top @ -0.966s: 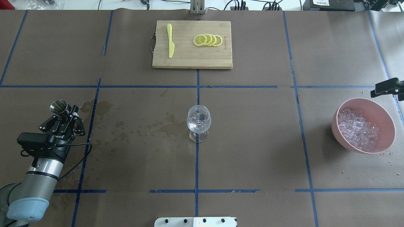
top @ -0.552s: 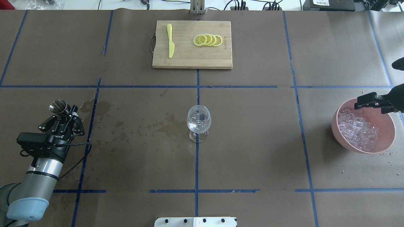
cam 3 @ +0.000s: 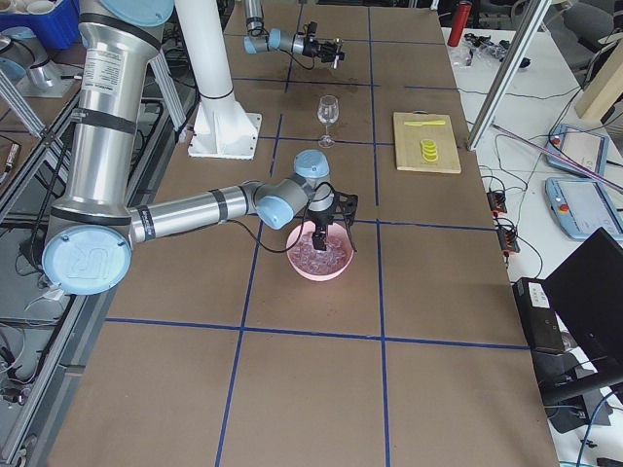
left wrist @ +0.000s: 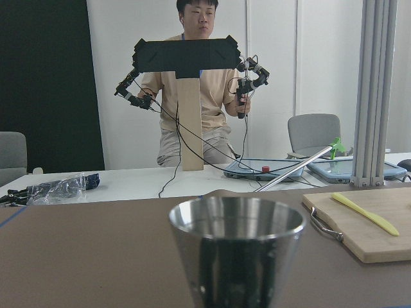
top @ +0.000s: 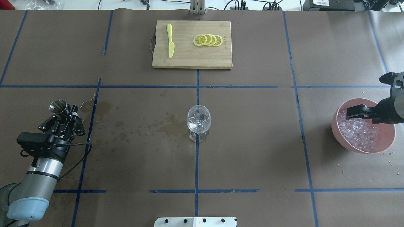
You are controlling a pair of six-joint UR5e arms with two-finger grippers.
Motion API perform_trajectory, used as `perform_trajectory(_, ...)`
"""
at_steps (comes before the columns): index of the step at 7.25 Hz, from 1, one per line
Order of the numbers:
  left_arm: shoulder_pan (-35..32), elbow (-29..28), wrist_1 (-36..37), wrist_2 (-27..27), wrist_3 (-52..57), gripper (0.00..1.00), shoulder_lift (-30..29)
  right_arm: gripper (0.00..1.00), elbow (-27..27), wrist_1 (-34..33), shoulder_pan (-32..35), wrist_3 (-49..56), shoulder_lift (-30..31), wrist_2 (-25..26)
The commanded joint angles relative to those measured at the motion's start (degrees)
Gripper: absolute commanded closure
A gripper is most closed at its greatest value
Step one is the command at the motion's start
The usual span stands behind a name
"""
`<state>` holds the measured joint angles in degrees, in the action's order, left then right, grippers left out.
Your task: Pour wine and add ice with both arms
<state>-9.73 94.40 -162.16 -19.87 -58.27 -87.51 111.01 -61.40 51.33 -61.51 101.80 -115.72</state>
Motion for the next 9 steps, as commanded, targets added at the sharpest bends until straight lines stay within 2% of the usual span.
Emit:
perform_trajectory(1, 0.06, 0.00, 0.09, 0.00, 0.00, 1.00, -0.03, 0.00, -2.02, 0.67, -2.46, -0.37, 0.24, 2.50)
perform_trajectory(2, -0.02, 0.00, 0.09, 0.00, 0.09, 1.00, -0.03, 0.02, -2.20, 0.67, -2.55, -0.37, 0.24, 2.51)
perform_trajectory(4, -0.02, 0.00, 0.09, -0.09, 0.09, 1.00, -0.03, 0.20, -2.20, 0.67, -2.56, -0.28, 0.15, 2.51)
perform_trajectory(5, -0.02, 0.00, 0.09, -0.17, 0.09, 1.00, -0.03, 0.37, -2.11, 0.67, -2.56, -0.28, 0.15, 2.43)
perform_trajectory(6, -0.11, 0.00, 0.18, -0.17, 0.09, 1.00, -0.03, 0.47, -2.11, 0.67, -2.56, -0.28, 0.15, 2.34)
perform_trajectory(7, -0.11, 0.00, 0.18, -0.17, 0.09, 1.00, -0.12, 0.50, -2.02, 0.58, -2.47, -0.19, 0.15, 2.25)
perform_trajectory(8, -0.11, 0.00, 0.18, -0.17, 0.09, 1.00, -0.21, 0.57, -2.02, 0.58, -2.47, -0.19, 0.15, 2.16)
perform_trajectory(9, -0.11, 0.00, 0.18, -0.26, 0.09, 1.00, -0.29, 0.76, -1.76, 0.58, -2.38, -0.11, 0.24, 2.07)
